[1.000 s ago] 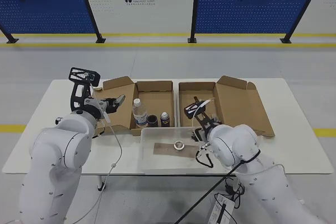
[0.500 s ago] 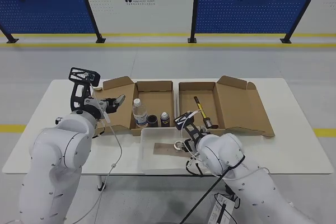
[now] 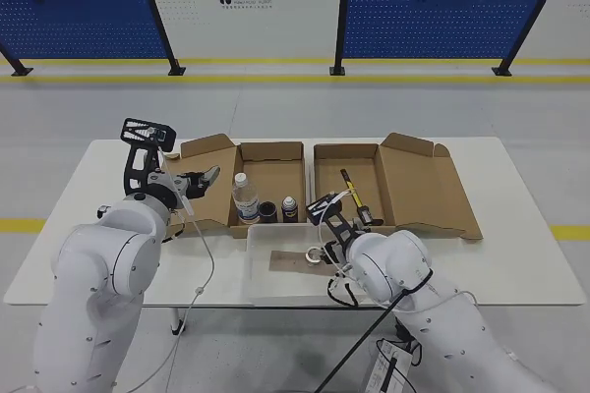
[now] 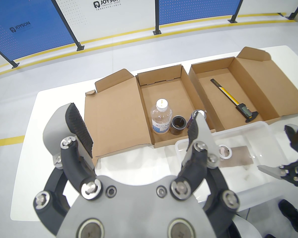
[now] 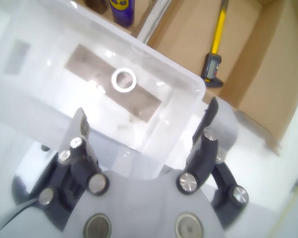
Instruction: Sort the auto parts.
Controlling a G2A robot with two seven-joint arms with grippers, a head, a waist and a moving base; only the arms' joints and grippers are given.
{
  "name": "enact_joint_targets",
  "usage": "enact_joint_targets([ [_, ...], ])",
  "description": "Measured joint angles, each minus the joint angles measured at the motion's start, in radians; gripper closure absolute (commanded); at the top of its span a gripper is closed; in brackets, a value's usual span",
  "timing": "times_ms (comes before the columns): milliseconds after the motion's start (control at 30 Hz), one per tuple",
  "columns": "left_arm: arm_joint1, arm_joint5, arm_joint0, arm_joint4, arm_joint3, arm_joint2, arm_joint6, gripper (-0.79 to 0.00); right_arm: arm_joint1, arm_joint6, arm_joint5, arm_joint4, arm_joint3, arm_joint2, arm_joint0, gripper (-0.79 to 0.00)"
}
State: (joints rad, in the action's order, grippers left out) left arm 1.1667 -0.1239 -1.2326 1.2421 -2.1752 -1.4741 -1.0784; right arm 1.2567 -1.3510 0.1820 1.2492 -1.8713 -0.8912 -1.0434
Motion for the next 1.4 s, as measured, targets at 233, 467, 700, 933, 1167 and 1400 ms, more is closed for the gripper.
enact_joint_targets([
  [233,0.000,0.000,0.000,0.000,0.000,0.000,0.000,-0.785,0.014,0.020,-0.018,0.004,0.058,0.044,0.005,-0.785],
  [467,0.000,0.000,0.000,0.000,0.000,0.000,0.000,-0.785,0.043,-0.017,0.031,-0.019,0.144,0.094,0.056,-0.785],
  [700,0.000,0.000,0.000,0.000,0.000,0.000,0.000,-0.785,0.066,-0.059,0.085,-0.004,0.211,0.117,0.092,-0.785],
  [933,0.000,0.000,0.000,0.000,0.000,0.000,0.000,-0.785,0.077,-0.077,0.102,0.012,0.238,0.117,0.097,-0.683],
  [1167,0.000,0.000,0.000,0.000,0.000,0.000,0.000,-0.785,0.087,-0.081,0.109,0.026,0.257,0.113,0.094,-0.610],
  [1400,0.000,0.000,0.000,0.000,0.000,0.000,0.000,-0.785,0.098,-0.070,0.103,0.023,0.285,0.110,0.095,-0.606],
])
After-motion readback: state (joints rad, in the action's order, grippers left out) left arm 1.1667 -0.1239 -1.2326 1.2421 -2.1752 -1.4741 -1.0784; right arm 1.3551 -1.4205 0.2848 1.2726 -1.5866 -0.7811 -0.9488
